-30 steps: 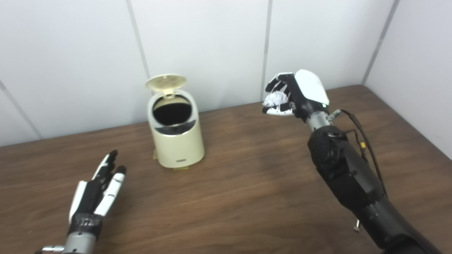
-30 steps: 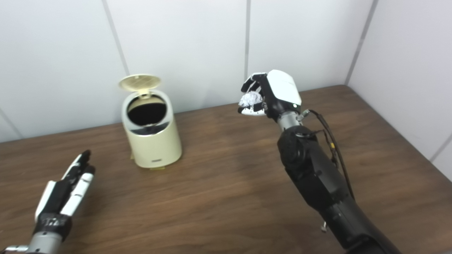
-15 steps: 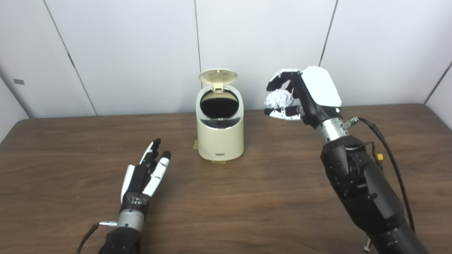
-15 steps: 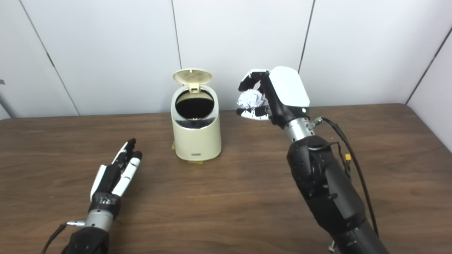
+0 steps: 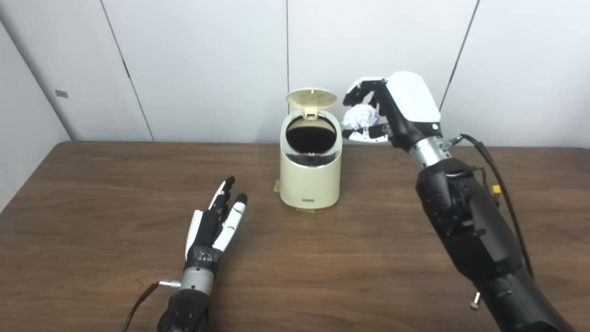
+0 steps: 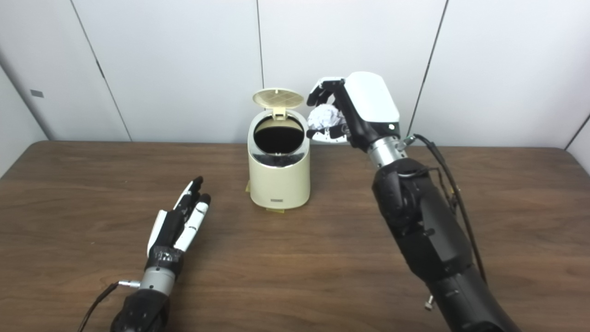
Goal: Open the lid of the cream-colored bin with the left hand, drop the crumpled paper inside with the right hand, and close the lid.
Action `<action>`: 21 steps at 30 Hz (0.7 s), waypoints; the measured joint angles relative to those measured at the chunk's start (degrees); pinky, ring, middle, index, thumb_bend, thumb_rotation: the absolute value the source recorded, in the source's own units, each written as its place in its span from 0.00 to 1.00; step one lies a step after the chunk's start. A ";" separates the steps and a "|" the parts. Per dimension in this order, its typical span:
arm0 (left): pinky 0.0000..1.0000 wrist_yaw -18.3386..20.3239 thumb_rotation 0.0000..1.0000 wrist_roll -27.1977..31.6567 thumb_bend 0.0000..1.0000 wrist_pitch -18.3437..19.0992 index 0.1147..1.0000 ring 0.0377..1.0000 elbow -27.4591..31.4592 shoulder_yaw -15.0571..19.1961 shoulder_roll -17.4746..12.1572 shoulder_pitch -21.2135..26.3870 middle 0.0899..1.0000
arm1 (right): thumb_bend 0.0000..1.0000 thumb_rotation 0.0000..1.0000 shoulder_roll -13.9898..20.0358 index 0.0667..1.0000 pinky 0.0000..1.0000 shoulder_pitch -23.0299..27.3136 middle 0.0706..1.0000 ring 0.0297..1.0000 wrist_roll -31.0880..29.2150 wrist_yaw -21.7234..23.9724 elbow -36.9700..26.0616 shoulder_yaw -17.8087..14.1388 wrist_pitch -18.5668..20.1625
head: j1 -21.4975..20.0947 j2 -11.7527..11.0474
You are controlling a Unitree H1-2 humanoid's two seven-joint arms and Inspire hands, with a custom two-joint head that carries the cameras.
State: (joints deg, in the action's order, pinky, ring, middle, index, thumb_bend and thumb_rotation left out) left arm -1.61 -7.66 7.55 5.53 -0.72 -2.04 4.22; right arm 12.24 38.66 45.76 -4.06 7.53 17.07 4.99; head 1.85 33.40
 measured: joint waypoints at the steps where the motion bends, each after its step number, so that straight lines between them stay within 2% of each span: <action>1: 1.00 -0.01 0.76 0.06 0.55 -0.16 1.00 1.00 0.00 0.05 -0.01 -0.06 1.00 | 0.49 0.00 -0.41 0.48 0.29 0.15 0.48 0.37 0.05 -0.28 0.93 0.22 -0.43 | 0.00 -0.17; 7: 1.00 -0.05 0.77 0.20 0.54 -0.50 1.00 1.00 -0.03 0.24 -0.24 -0.42 1.00 | 0.49 0.00 -1.63 0.48 0.28 2.55 0.49 0.38 0.40 -1.45 5.84 0.75 -1.66 | -0.35 -0.35; 21: 1.00 -0.36 0.77 -0.01 0.56 -1.25 1.00 1.00 -0.60 -0.17 -0.20 -0.46 1.00 | 0.49 0.00 -5.43 0.48 0.27 3.83 0.51 0.39 0.91 -2.14 7.03 1.99 -1.02 | -0.70 0.26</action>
State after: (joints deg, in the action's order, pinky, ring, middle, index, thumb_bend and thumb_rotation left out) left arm -1.96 -7.67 6.30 4.93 -0.89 -2.24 3.76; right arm 6.81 42.49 46.67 -6.20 14.55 19.06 3.97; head 1.14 33.66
